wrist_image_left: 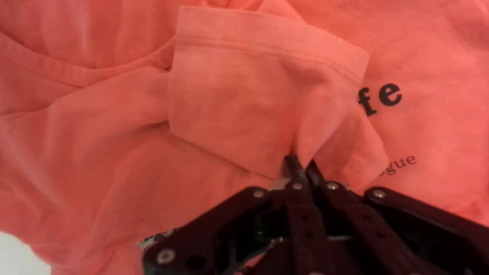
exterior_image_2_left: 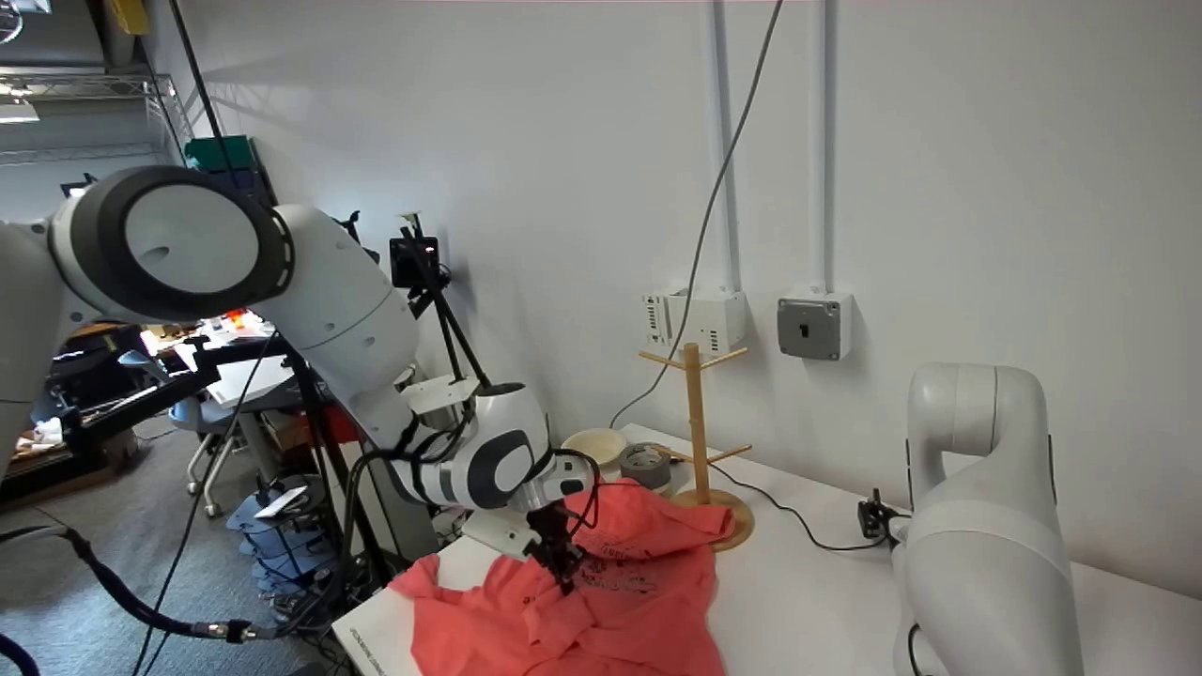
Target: Move the shirt away from you then unfold it
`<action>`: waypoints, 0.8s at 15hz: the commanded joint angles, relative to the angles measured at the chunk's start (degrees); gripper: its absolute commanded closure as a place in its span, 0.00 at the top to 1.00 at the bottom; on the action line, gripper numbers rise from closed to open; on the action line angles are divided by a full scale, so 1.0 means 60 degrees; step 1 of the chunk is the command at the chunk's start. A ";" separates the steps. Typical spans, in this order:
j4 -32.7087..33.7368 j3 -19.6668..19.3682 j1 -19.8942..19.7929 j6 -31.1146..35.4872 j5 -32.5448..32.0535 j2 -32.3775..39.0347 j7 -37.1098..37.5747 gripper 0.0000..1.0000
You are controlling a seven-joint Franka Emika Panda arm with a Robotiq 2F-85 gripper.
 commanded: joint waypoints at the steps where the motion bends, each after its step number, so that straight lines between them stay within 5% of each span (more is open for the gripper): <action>1: -0.0088 -0.0916 0.0718 -0.0288 -0.0925 -0.0270 0.0746 0.01; 6: -0.0075 -0.2594 0.1755 -0.1189 -0.2834 -0.0493 0.1806 0.01; 12: 0.0257 -0.4172 0.2417 -0.2347 -0.7081 -0.0679 0.4078 0.01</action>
